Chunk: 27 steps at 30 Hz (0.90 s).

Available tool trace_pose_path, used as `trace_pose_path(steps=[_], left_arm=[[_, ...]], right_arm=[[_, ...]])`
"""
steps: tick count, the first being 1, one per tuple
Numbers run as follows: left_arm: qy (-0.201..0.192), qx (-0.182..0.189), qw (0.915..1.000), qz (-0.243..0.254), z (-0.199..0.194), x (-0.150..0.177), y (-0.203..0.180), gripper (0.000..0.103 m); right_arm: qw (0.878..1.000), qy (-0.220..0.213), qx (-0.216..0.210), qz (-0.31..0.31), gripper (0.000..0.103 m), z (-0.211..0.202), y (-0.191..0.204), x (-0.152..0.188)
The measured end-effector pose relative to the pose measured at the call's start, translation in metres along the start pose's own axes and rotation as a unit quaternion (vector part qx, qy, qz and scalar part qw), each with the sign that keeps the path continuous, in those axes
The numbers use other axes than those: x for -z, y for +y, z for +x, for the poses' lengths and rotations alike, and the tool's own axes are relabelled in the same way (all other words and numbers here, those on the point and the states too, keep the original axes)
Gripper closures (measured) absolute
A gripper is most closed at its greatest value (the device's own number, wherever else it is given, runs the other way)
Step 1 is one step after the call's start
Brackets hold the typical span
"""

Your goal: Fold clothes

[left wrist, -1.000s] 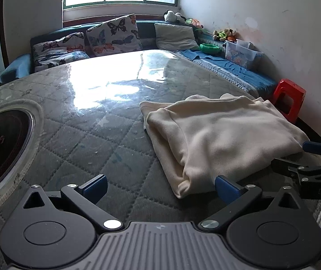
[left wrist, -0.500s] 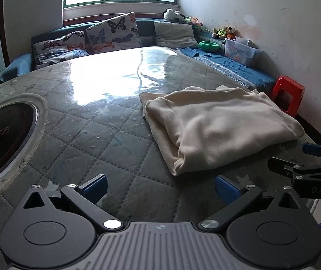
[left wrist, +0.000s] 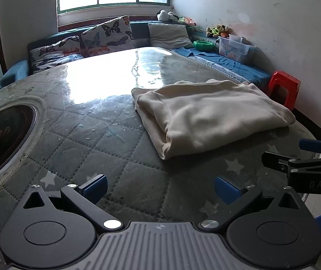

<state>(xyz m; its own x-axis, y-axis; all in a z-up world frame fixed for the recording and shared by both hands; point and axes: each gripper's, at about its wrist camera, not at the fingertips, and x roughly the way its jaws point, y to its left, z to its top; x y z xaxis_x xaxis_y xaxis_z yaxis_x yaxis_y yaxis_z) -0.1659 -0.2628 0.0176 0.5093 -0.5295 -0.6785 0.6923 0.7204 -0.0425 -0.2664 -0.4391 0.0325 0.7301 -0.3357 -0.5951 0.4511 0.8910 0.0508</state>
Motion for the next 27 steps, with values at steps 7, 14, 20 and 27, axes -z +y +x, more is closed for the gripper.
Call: trace_pose_path(steps=[7,14,20,27], left_arm=[[-0.004,0.002,1.0000,0.005,-0.005,0.003,-0.004,0.000],[-0.005,0.002,0.9999,0.012,-0.007,0.004,-0.009,0.000],[-0.003,0.000,0.9999,0.011,-0.004,0.004,-0.008,0.000],[-0.002,0.003,0.9999,0.010,0.000,0.002,-0.007,0.000]], right_arm=[[1.000,-0.003,0.002,0.000,0.000,-0.006,0.002,0.003],[1.000,-0.007,0.006,-0.001,0.000,-0.011,0.002,0.003],[1.000,0.000,0.010,0.003,0.000,-0.007,0.000,0.004],[1.000,0.006,0.010,0.001,0.000,-0.002,0.000,0.004]])
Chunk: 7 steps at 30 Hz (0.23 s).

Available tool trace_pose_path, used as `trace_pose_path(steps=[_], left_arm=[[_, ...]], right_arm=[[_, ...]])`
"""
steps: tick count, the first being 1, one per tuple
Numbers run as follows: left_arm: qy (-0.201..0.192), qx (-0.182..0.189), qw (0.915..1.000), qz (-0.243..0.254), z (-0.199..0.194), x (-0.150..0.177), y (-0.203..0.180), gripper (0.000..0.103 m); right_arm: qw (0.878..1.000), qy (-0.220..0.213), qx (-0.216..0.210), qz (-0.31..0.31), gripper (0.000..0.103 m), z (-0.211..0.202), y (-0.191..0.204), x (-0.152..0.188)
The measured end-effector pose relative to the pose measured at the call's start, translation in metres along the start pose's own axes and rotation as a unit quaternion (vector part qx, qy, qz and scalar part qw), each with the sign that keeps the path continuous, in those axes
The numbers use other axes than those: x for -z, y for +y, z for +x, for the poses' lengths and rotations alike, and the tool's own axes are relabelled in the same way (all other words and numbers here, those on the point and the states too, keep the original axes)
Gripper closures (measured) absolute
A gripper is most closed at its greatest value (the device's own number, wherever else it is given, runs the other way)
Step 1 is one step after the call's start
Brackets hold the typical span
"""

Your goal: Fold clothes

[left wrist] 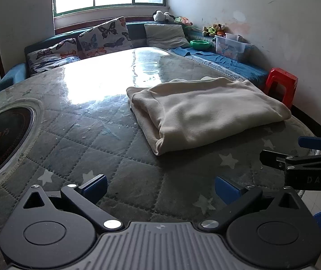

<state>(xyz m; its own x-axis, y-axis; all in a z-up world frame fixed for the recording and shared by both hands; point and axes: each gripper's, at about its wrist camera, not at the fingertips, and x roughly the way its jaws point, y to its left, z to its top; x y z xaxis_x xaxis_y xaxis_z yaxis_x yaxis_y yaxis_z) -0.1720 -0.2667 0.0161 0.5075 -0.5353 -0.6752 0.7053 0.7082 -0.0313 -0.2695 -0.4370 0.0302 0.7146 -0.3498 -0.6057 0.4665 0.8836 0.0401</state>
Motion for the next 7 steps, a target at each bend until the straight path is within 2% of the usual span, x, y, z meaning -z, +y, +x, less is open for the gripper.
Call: trace_pose_path(steps=[7], left_arm=[[-0.006,0.004,0.9999,0.008,0.0024,-0.0028,-0.0037,0.000]], right_arm=[[1.000,0.003,-0.001,-0.002,0.000,0.0047,-0.0001,-0.0007]])
